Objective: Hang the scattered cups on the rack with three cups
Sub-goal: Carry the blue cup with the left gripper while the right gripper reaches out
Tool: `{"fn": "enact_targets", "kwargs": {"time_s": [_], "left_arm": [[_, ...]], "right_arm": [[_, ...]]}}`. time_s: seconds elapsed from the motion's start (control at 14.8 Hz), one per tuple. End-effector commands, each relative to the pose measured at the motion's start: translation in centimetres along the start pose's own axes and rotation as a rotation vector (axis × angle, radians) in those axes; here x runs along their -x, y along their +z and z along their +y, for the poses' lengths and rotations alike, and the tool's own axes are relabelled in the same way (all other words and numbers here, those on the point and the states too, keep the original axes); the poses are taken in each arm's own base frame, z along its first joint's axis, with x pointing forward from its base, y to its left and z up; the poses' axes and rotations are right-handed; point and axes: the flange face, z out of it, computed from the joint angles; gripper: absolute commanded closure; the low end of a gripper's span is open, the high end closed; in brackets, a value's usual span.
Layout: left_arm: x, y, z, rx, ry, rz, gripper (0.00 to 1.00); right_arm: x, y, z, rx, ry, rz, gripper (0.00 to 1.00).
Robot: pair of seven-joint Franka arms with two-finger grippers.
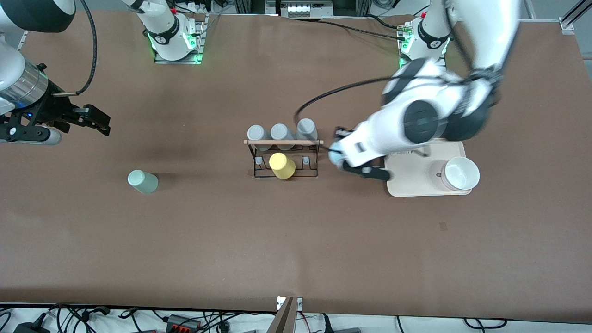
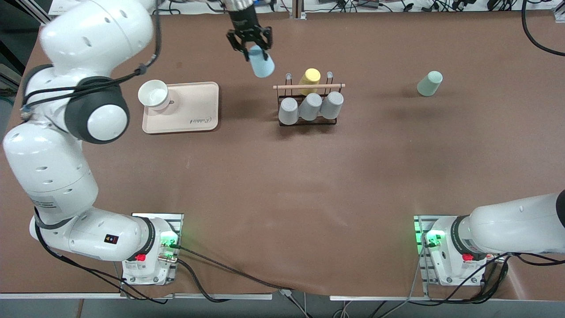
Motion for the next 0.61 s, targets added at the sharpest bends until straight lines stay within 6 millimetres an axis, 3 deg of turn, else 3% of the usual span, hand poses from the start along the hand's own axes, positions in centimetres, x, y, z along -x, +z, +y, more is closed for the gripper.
{"fn": "enact_targets", "kwargs": {"time_s": [0.0, 0.27, 0.4, 0.54], "left_arm": [[-1.0, -1.6, -0.3, 0.041, -0.028, 0.050, 0.99], [-2.0, 0.0, 0.9, 0.066, -0.036, 0.086, 0.99], [-2.0, 0.3, 1.2, 0.071, -0.061, 0.087, 0.99], [-1.9, 1.8, 2.6, 0.059, -0.032, 0.081, 0.99]], "right_arm": [[-1.2, 1.9, 0.5, 0.014, 0.001, -0.029, 0.00], [-3.9, 11.2, 2.7, 0.014, -0.026, -0.136, 0.00], [-4.0, 15.4, 3.6, 0.007, -0.020, -0.119, 0.00], [-4.0, 20.3, 3.7, 0.005, -0.029, -0.106, 0.00]]}}
